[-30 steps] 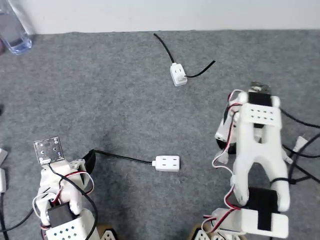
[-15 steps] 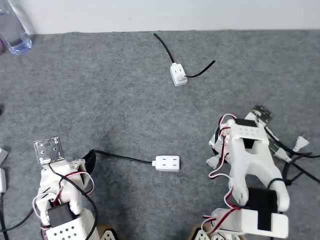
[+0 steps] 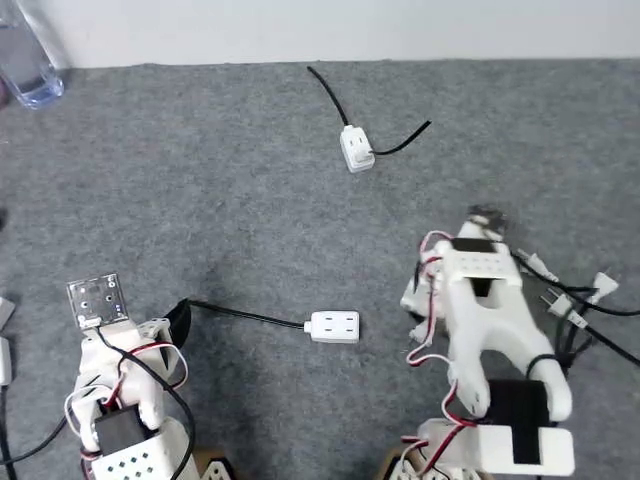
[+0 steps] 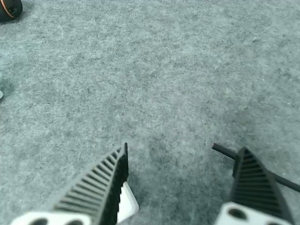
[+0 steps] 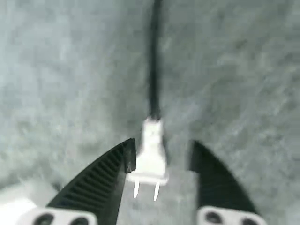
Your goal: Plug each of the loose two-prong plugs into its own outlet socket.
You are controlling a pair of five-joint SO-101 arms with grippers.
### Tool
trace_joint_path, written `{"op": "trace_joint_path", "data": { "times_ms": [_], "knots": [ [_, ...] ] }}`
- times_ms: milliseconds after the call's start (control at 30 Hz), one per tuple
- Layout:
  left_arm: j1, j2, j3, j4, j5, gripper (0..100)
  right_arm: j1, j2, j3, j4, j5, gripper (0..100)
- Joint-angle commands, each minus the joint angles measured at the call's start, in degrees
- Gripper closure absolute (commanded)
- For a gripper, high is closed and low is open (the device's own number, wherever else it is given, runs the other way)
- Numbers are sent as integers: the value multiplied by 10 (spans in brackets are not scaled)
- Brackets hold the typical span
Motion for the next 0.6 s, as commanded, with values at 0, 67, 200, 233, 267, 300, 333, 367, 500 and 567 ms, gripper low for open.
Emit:
{"op": "trace_joint_path", "data": {
  "times_ms": [0, 67, 200, 233, 267, 300, 333, 367, 500, 567],
  "knots": [
    [3, -2, -2, -15, 0, 661, -32, -26, -9, 55, 7, 559],
    [3, -2, -2, -15, 0, 661, -47, -35, -26, 84, 8, 484],
    [3, -2, -2, -15, 0, 661, -57, -86, -113, 191, 67, 404],
    [3, -2, -2, -15, 0, 661, -56, -104, -146, 222, 85, 407],
    [3, -2, -2, -15, 0, 661, -54, -124, -184, 252, 100, 416],
    [3, -2, -2, -15, 0, 661, -53, -142, -223, 281, 113, 426],
    [3, -2, -2, -15, 0, 661, -52, -158, -263, 308, 122, 438],
    [3, -2, -2, -15, 0, 661, -52, -171, -297, 331, 132, 450],
    [3, -2, -2, -15, 0, 661, -36, -189, -369, 377, 143, 469],
    [3, -2, -2, -15, 0, 661, -22, -189, -364, 381, 143, 469]
  ]
}}
